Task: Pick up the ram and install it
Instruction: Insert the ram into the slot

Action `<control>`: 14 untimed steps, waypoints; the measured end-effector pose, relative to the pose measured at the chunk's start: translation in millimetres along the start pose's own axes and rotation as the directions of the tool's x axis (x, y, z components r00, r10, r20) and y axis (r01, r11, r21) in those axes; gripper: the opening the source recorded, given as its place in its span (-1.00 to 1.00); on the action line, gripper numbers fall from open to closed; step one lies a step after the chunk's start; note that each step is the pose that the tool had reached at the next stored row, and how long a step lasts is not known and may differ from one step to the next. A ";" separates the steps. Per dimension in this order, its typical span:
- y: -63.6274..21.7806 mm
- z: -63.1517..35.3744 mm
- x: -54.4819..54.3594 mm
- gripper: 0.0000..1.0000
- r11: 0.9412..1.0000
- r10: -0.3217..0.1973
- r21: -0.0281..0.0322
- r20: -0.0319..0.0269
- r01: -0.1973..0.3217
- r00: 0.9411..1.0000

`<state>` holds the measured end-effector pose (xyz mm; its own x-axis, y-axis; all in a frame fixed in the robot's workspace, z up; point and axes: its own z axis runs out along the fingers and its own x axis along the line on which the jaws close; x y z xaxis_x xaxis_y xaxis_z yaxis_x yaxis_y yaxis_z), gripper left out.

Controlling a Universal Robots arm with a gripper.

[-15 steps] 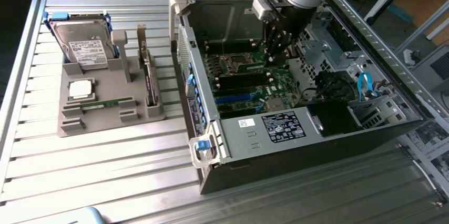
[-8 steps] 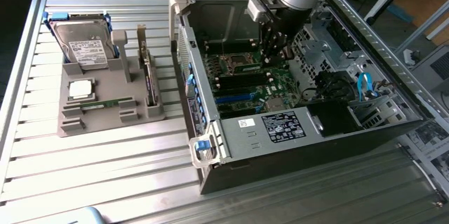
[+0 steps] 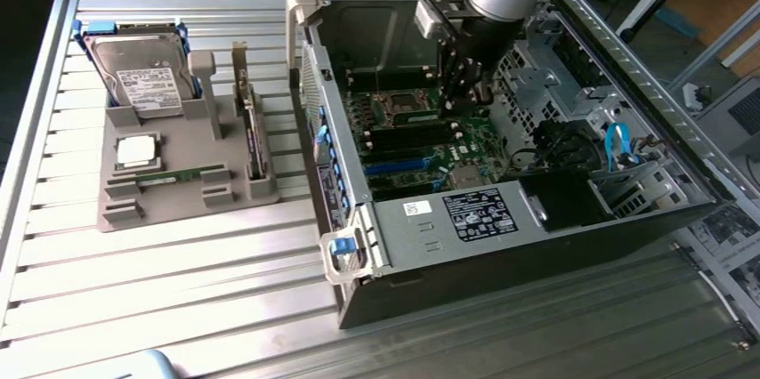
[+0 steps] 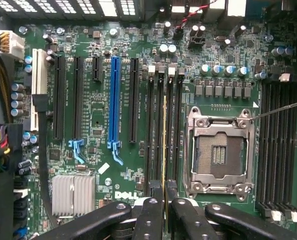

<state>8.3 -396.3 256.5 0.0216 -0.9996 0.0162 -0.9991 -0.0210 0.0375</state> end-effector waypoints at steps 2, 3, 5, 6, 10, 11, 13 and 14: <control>1.0 1.0 0.0 -0.73 1.000 0.007 0.000 -0.007 -0.007 1.000; 1.3 1.0 0.0 -0.73 1.000 0.008 0.000 -0.017 -0.008 1.000; 2.2 1.2 0.0 -0.73 1.000 0.009 0.001 -0.058 -0.009 0.998; 2.7 1.5 -0.1 -0.73 1.000 0.010 0.001 -0.065 -0.010 0.998; 8.3 2.5 -0.2 -0.73 1.000 0.011 0.001 -0.068 -0.011 0.998; 9.7 2.8 -0.2 -0.73 1.000 0.011 0.001 -0.069 -0.011 0.998; 11.7 3.4 -0.3 -0.73 1.000 0.011 0.001 -0.070 -0.011 0.998; 12.5 4.0 -0.3 -0.73 1.000 0.011 0.001 -0.070 -0.011 0.997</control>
<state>-4.3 -396.2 253.0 0.0134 -0.9961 0.0867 -0.9993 -0.0102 0.0366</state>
